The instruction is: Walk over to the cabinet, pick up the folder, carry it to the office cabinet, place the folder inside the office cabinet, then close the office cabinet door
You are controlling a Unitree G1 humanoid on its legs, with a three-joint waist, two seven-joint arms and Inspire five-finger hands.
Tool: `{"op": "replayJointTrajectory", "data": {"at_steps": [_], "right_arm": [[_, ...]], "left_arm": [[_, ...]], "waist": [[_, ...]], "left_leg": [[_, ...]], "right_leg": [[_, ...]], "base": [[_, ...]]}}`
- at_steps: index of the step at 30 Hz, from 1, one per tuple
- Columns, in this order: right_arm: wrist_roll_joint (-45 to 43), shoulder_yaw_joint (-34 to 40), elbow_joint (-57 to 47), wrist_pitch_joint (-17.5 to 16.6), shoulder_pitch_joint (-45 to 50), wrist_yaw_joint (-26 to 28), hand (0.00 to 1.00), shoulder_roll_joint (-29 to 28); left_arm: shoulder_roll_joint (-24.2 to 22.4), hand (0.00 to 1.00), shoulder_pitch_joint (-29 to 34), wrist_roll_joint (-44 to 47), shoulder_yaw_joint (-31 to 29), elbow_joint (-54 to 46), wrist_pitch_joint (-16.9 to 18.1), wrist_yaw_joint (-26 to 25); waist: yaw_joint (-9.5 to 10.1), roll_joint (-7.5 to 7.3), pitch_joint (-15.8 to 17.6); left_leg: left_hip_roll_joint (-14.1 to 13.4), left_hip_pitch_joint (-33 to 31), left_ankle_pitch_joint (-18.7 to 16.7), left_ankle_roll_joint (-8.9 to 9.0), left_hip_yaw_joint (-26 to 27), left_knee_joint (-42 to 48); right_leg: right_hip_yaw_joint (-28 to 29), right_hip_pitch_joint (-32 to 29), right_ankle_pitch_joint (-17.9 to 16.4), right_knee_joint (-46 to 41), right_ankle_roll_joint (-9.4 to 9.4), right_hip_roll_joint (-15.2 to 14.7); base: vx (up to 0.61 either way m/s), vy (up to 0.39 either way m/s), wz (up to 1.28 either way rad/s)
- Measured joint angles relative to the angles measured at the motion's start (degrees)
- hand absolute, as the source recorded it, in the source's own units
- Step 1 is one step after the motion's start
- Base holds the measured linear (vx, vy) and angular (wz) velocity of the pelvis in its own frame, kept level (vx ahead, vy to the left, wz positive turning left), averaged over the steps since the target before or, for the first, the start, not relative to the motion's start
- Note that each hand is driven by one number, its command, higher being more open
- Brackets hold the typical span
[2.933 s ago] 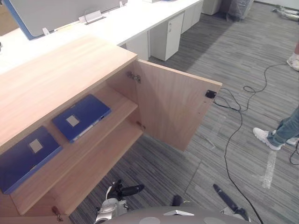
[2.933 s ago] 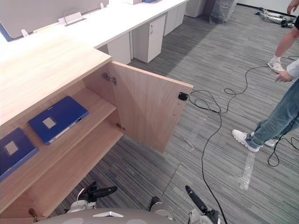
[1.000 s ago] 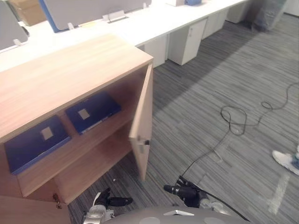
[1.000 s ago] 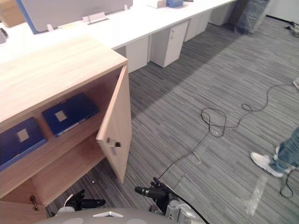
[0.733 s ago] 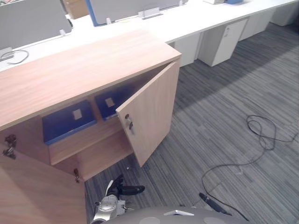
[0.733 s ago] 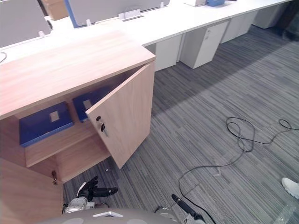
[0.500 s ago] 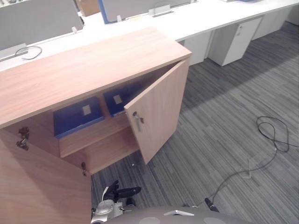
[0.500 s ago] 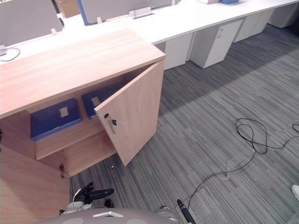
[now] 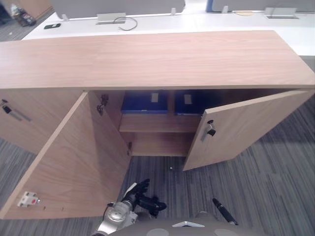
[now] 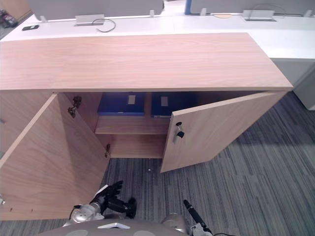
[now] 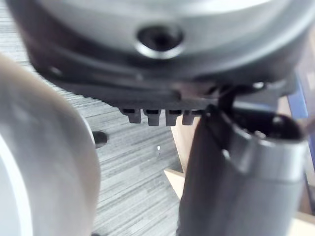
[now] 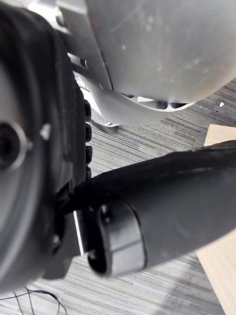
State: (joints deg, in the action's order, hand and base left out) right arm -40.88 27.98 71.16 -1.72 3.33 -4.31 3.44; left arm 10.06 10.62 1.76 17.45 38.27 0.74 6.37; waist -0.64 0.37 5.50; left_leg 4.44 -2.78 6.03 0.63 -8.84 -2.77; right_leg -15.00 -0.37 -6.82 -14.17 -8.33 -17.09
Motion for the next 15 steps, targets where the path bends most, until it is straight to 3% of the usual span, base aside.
{"op": "replayJointTrajectory", "data": {"at_steps": [1, 5, 9, 10, 12, 15], "right_arm": [[0.1, 0.0, 0.2, 0.3, 0.1, -0.1, 1.0, -0.3], [0.1, -0.7, -0.1, 0.4, 0.0, 0.1, 1.0, 0.0], [2.5, -1.5, 0.1, 0.5, -0.3, 0.4, 1.0, 0.2], [3.4, -1.1, 0.4, 0.5, -0.3, 0.5, 1.0, 0.3], [6.7, 1.5, 0.8, 0.1, -1.7, 0.0, 1.0, 0.4], [6.7, 2.5, 0.5, -0.1, -4.1, 0.0, 1.0, 0.4]], "left_arm": [[-0.1, 1.0, 0.5, 0.6, -1.0, -1.2, -0.3, 0.0], [-1.3, 1.0, 2.4, 2.7, -0.1, -3.0, -1.0, 0.8], [-1.4, 1.0, 1.8, 2.6, 1.4, -5.1, -0.9, 1.7], [-1.4, 1.0, 1.6, 2.3, 1.8, -4.7, -0.8, 2.1], [-1.4, 1.0, 0.2, -2.3, 1.4, -2.6, 0.1, 2.7], [-2.9, 1.0, -2.2, -5.7, -2.3, 1.9, 1.6, 1.4]], "waist": [[0.63, -0.71, -0.1], [0.17, 1.16, -0.5], [-0.05, 0.68, -0.2], [-0.13, 0.4, 0.0], [-0.78, 0.39, 1.1], [-0.21, 0.25, 2.1]], "left_leg": [[0.3, -0.8, -1.1, 0.39, 0.4, 0.9], [-4.4, -1.9, -2.4, 3.17, 0.9, 2.9], [-6.1, -5.0, -2.3, 3.59, -1.2, 5.0], [-6.1, -6.2, -2.2, 3.52, 0.4, 6.4], [-6.4, -8.3, -2.5, 1.63, 9.4, 10.4], [-6.0, -8.8, -1.5, -0.65, 13.4, 10.4]], "right_leg": [[-0.8, 0.5, -1.1, 1.9, -0.82, 0.1], [-2.0, 1.1, -0.8, 4.5, 0.36, 4.6], [-5.7, 1.5, -0.8, 5.5, 1.24, 7.0], [-7.1, 1.7, -0.9, 5.5, 1.38, 7.0], [-10.7, 3.7, -1.0, 5.5, 1.78, 6.7], [-13.2, 4.3, -1.3, 5.5, 2.26, 6.2]], "base": [[0.01, -0.226, -0.14], [0.01, -0.198, -0.15], [0.03, -0.18, 0.37], [0.01, -0.11, 0.82], [-0.01, -0.035, 0.81], [-0.09, 0.021, 0.38]]}}
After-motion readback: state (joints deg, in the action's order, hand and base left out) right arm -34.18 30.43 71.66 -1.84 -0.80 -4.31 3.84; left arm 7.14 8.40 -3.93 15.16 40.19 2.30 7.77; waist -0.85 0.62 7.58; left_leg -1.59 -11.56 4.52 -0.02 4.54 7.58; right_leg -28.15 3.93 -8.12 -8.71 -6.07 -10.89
